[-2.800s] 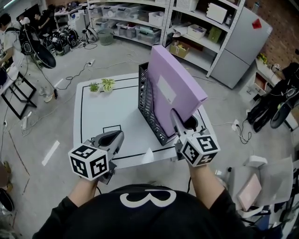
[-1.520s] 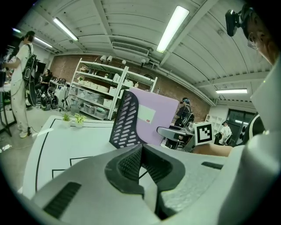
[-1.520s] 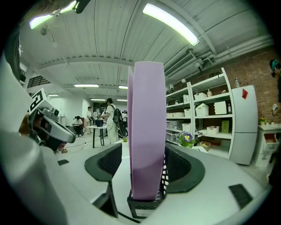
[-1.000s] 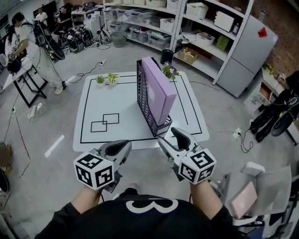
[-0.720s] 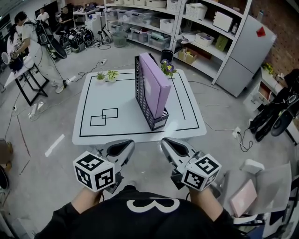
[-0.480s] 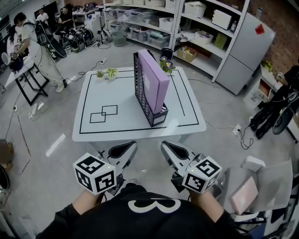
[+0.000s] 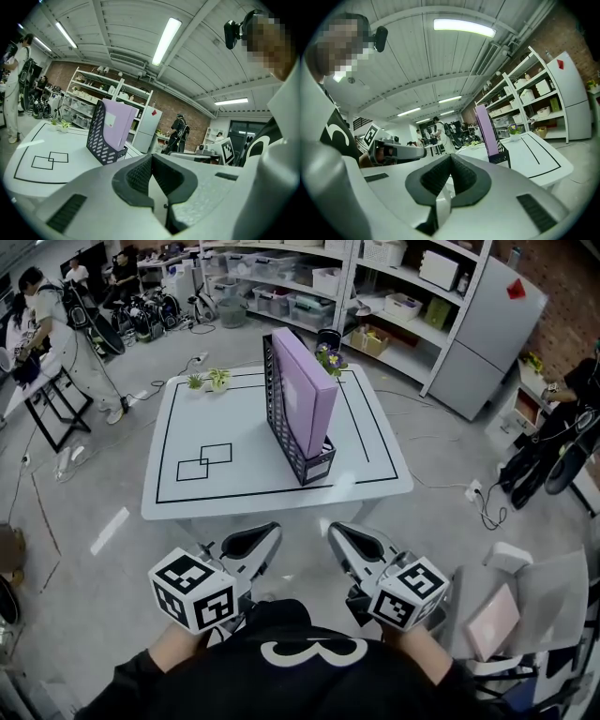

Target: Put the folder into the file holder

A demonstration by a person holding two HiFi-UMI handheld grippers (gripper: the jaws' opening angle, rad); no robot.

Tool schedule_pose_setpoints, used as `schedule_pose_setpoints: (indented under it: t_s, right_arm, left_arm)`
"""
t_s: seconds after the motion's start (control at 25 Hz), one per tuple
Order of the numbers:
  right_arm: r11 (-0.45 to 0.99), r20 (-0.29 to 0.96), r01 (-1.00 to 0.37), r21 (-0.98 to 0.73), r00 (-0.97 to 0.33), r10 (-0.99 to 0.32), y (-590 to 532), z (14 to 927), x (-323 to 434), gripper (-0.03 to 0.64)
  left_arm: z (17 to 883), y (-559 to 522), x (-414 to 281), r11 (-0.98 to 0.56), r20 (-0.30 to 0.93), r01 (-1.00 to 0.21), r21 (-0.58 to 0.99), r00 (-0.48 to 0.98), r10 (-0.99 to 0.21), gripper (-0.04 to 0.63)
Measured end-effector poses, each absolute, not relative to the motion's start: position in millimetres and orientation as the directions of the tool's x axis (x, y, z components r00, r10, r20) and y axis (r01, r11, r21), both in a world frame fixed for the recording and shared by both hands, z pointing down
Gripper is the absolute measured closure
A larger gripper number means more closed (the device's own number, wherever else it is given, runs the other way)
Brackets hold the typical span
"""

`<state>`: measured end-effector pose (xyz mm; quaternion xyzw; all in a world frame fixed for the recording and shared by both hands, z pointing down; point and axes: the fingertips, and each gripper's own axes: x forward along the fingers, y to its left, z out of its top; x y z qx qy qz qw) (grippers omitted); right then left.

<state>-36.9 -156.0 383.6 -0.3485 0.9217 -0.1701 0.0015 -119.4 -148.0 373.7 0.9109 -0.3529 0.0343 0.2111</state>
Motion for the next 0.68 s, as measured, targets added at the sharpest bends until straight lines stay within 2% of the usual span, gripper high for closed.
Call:
schedule_pose_setpoints:
  t_s: [0.68]
  right_arm:
    - [0.679, 0.129, -0.656, -0.329, -0.743, -0.656, -189.0, 394.4, -34.5, 0.614]
  left_arm:
    - [392.2, -183.8, -120.7, -0.667, 0.236, -0.647, 0.369, 0.760, -0.606, 0.589]
